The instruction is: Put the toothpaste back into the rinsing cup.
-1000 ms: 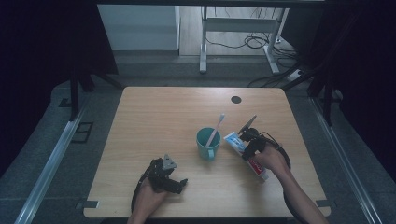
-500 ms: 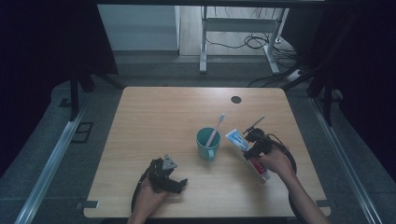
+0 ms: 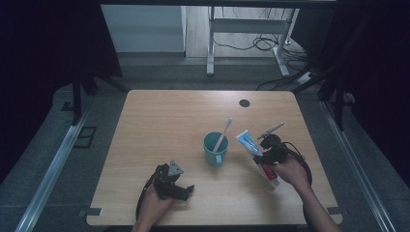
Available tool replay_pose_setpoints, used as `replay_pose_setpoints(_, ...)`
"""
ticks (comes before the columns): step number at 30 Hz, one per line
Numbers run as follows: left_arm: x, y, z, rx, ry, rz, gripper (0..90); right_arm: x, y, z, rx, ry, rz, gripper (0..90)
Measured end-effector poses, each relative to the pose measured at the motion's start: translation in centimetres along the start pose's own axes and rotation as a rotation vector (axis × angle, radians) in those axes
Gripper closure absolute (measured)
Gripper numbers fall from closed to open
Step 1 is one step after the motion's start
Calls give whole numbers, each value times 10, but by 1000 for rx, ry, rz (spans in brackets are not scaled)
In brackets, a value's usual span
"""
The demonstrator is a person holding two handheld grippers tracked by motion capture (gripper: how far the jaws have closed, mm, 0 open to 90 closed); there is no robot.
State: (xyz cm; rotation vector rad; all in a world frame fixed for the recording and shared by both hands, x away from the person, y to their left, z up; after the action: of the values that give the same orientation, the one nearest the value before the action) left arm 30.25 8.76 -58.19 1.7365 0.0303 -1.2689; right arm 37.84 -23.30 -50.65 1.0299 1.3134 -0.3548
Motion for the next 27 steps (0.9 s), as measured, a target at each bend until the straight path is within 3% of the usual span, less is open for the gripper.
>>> replay_pose_setpoints(10, 0, 0, 0, 0, 0, 0, 6, -10, -2, -1, -12, -3, 109, 708)
replay_pose_setpoints(27, 0, 0, 0, 0, 0, 2, 6, -20, -1, -7, -32, 9, 250, 708)
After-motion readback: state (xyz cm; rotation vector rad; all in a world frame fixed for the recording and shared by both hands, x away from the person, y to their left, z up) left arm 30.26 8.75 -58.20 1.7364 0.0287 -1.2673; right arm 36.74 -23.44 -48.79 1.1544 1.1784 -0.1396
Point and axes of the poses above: each handheld gripper's, and its own axes: x roughly forward along the jaws, y roughly out of its top, z roughly to its right, the point moved 5 cm from there along x, roughly forward along the jaws, and after that the axes turned 3 degrees about x, right-handed, at the moved point
